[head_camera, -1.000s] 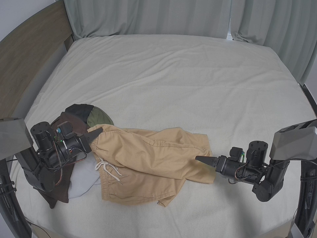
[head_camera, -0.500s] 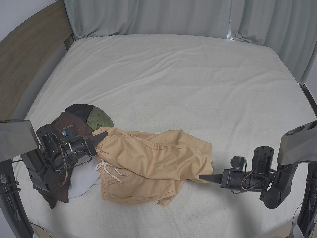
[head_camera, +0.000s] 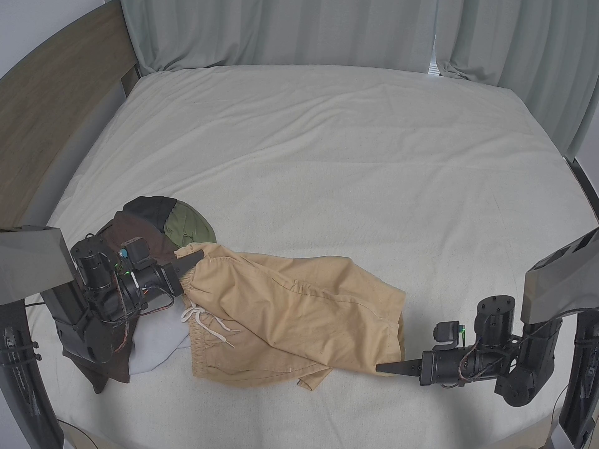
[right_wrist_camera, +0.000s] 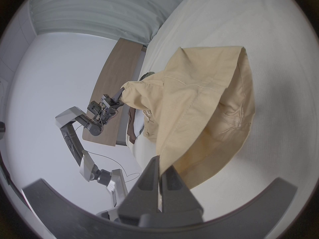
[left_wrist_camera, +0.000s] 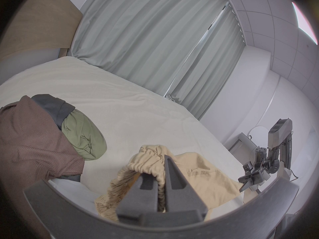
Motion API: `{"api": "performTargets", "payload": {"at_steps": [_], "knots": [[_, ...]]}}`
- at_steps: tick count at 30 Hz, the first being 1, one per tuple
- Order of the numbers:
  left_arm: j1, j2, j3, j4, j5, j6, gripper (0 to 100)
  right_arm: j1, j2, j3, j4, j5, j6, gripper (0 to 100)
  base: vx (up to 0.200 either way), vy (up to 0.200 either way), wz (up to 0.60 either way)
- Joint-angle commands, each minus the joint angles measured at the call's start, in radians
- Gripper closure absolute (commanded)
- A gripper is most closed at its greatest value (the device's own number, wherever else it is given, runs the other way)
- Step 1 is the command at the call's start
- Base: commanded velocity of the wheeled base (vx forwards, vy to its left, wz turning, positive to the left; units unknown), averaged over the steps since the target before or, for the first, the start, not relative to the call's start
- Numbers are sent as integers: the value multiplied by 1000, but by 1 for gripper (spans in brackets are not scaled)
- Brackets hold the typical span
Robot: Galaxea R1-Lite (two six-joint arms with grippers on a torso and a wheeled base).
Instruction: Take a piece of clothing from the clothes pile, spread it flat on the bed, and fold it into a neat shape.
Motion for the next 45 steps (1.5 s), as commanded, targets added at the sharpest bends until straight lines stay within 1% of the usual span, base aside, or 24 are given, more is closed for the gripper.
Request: {"api": "performTargets", "payload": {"at_steps": [1,2,4,6,7,8,10,16,19,26,31,33,38,42,45], "knots": [[-1,0,1,-1,0,1,100,-6,27,1,0,1,-29,100,0,0,0],[-2,0,1,-1,0,1,100,-7,36,-4,0,0,-48,0,0,0,0],[-4,0,3,-1,0,1,100,-13,53,-24,-2,-5,-58,0,0,0,0],[-2,0,3,-1,0,1,100,-18,58,-41,-2,-39,-60,0,0,0,0],[-2,2,3,-1,0,1,100,-20,62,-61,-2,-89,-57,0,0,0,0],[-2,2,1,-1,0,1,100,-18,69,-76,-2,-118,-57,0,0,0,0],[-4,0,1,-1,0,1,100,-20,81,-104,0,-146,-49,0,0,0,0],[-4,-1,1,-2,0,1,100,-24,105,-145,-2,-157,-46,0,0,0,0],[-4,-3,3,-2,0,1,100,-30,113,-164,0,-160,-26,0,0,0,0],[-2,-3,3,-1,0,1,100,-36,153,-191,0,-226,-3,0,0,0,0],[-2,-3,5,-2,-2,1,100,-36,173,-233,0,-238,4,0,0,0,0],[-2,-4,3,-2,0,1,100,-38,176,-254,0,-247,20,0,0,0,0],[-2,-4,3,-2,-2,1,100,-35,176,-317,-2,-299,64,0,0,0,0],[-2,-4,3,-2,-2,1,100,-26,159,-317,-2,-301,107,0,0,0,0],[-1,-4,1,-2,-2,1,100,-23,124,-308,-3,-299,123,0,0,0,0]]}}
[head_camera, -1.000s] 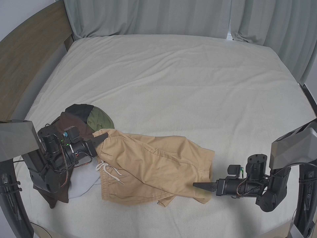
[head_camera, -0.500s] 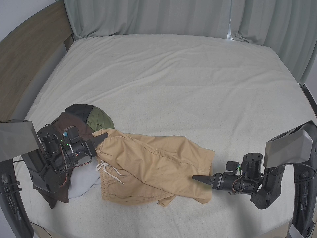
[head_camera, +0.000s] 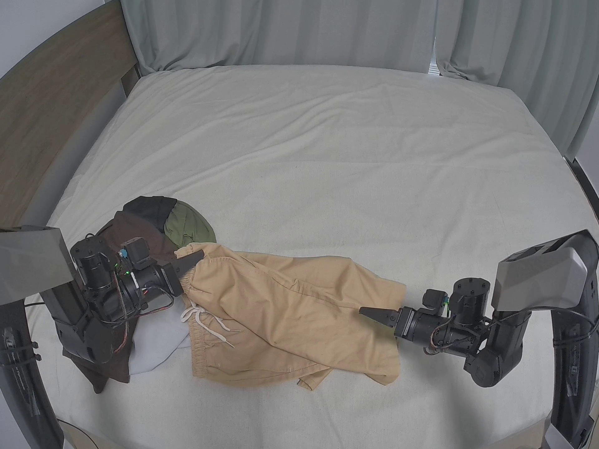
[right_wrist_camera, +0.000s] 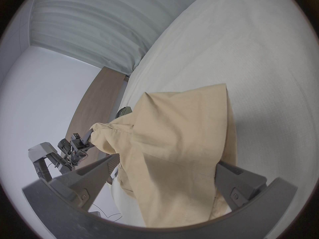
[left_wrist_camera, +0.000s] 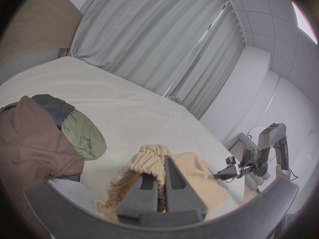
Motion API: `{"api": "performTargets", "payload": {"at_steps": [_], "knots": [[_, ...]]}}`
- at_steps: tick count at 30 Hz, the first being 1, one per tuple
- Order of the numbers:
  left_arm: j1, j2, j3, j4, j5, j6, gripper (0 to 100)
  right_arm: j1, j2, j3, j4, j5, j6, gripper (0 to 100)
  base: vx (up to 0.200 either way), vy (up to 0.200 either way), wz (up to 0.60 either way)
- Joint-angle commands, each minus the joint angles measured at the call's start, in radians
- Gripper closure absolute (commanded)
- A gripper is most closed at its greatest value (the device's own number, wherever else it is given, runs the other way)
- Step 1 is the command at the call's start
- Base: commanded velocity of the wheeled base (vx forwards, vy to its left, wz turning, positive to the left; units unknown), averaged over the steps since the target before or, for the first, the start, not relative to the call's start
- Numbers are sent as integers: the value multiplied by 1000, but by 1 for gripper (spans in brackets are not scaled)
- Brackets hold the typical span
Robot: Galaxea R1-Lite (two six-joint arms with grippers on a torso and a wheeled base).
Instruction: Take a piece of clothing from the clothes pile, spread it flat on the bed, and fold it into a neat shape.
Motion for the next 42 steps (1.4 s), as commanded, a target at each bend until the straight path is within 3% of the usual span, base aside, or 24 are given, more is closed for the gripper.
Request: {"api": "performTargets", "payload": {"at_steps": [1,8,22,23,35,40,42], "knots": [[3,-1,-1,-1,-1,0,100,7,-46,8,0,3,8,0,0,0,0],[3,0,-1,-1,-1,0,100,5,-118,35,-1,40,11,0,0,0,0],[5,-1,-3,-2,-1,0,100,-1,-49,14,-3,35,6,0,0,0,0],[5,-3,-3,-2,1,0,100,1,-48,14,-3,35,5,100,0,0,0],[6,-1,-3,-2,-1,0,100,-27,-106,61,-3,58,-1,100,0,0,0],[6,3,-4,-2,-1,0,100,-82,-198,114,0,213,0,100,0,0,0],[6,5,-4,-1,-1,0,100,-90,-207,120,0,241,0,100,0,0,0]]}}
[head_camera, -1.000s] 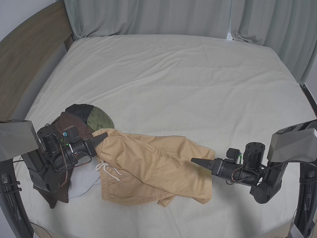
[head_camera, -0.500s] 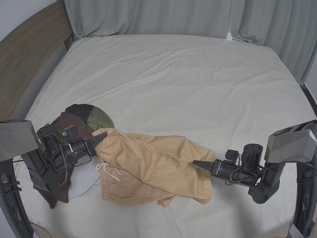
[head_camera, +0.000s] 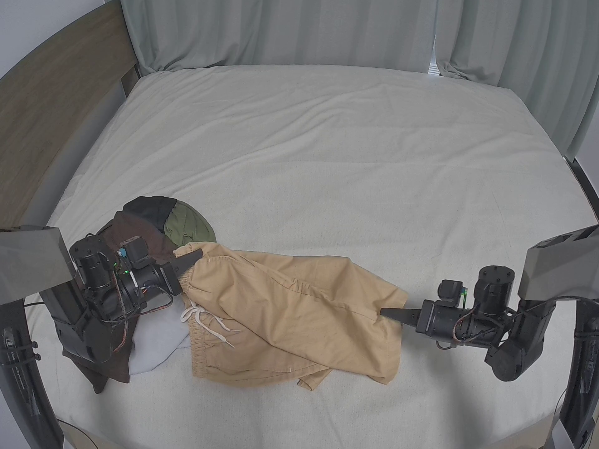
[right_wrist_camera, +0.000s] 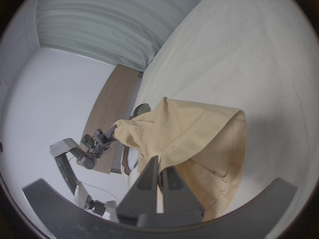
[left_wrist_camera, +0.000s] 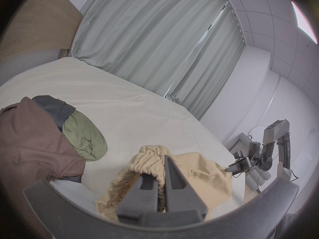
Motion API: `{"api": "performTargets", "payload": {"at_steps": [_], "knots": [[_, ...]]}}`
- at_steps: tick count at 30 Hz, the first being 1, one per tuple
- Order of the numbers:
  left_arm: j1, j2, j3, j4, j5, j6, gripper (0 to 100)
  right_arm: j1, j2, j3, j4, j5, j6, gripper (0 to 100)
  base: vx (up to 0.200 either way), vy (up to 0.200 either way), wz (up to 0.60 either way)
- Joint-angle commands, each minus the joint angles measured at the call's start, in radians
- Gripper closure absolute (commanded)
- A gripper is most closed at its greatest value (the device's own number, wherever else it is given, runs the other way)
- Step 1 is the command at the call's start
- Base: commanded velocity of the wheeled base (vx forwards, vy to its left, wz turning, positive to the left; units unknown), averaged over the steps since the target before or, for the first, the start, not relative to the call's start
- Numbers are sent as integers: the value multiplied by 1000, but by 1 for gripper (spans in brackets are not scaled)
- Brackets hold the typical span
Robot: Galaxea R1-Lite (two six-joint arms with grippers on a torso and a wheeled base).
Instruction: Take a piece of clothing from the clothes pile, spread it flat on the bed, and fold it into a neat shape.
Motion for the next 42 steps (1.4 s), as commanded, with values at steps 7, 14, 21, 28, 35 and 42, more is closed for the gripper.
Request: {"api": "performTargets", "payload": {"at_steps": [7,14,21,28,35,42], "knots": [[0,4,-1,-2,0,-1,100,-27,-59,27,1,44,1,100,0,0,0],[0,1,-1,-2,0,-1,100,-18,-7,5,-2,39,-13,0,0,0,0],[0,-4,-1,-2,0,-1,100,12,22,-10,-4,36,-28,0,0,0,0],[0,-4,0,-2,0,-1,100,15,22,-19,-4,36,-28,0,0,0,0],[0,-4,0,-2,0,-1,100,31,23,-23,-5,32,-28,0,0,0,0],[-1,-8,-1,-2,-2,-1,100,28,33,-30,-7,30,-36,100,0,0,0]]}}
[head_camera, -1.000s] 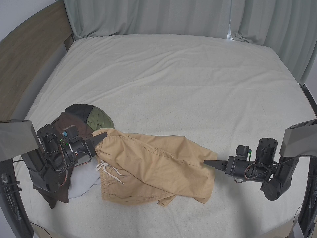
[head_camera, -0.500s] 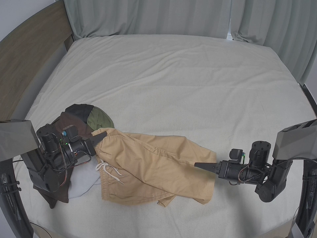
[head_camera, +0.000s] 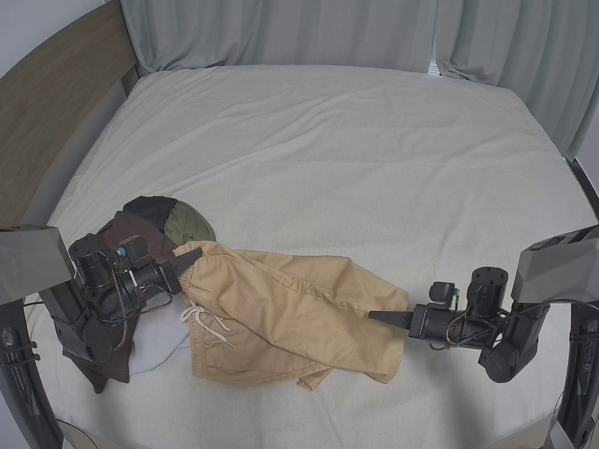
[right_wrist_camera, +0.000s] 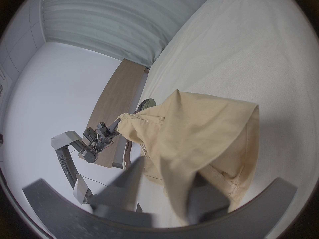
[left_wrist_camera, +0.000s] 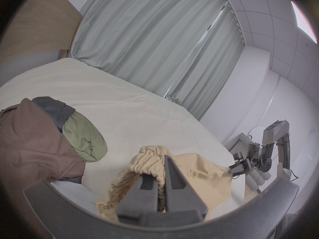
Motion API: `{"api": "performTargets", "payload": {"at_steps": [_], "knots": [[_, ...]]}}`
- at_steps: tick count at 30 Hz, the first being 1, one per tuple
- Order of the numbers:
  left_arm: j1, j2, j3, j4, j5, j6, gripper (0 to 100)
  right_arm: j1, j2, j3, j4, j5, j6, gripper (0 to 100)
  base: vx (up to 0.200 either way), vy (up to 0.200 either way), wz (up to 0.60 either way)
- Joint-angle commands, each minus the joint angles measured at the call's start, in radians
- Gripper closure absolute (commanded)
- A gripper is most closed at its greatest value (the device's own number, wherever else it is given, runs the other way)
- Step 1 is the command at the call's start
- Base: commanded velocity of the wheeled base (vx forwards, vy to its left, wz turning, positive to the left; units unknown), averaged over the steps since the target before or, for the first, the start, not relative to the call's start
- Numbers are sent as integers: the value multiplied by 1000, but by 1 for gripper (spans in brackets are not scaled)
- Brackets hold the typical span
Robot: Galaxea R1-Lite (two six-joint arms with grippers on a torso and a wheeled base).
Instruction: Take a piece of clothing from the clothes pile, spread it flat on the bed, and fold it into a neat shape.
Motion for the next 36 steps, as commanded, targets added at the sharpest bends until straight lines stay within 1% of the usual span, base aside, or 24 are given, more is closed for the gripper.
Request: {"api": "performTargets", "payload": {"at_steps": [1,2,6,10,11,15,16,18,22,26,28,33,36], "knots": [[-5,-4,0,-2,0,-1,100,-2,7,-4,0,0,-11,100,0,0,0],[-8,-6,0,-2,-1,-1,100,-2,7,-4,-1,-1,-19,100,0,0,0],[-20,-23,-5,-2,-9,-2,100,-2,-1,-15,0,-43,-26,100,0,0,0],[-34,-70,-20,-2,-10,-4,100,1,-42,-10,2,-67,-25,100,0,0,0],[-44,-105,-28,-1,-15,-7,100,1,-77,-5,3,-77,-23,100,0,0,0],[-54,-122,-54,-1,-43,-8,100,0,-128,-4,5,-78,-22,100,0,0,0],[-60,-122,-89,-1,-67,-7,100,0,-163,-2,5,-78,-20,100,0,0,0],[-72,-127,-117,-1,-76,-5,100,0,-192,2,6,-78,-20,100,0,0,0],[-84,-132,-117,-2,-86,-1,100,-2,-240,16,6,-75,-20,100,0,0,0],[-81,-115,-121,-1,-142,30,100,-2,-315,27,6,-69,-19,100,0,0,0],[-78,-112,-124,-1,-147,38,100,-5,-356,27,6,-66,-10,100,0,0,0],[-83,-110,-118,-1,-148,38,100,-12,-441,27,8,-64,44,100,0,0,0],[-84,-104,-127,-1,-147,33,100,-14,-458,22,8,-63,50,100,0,0,0]]}}
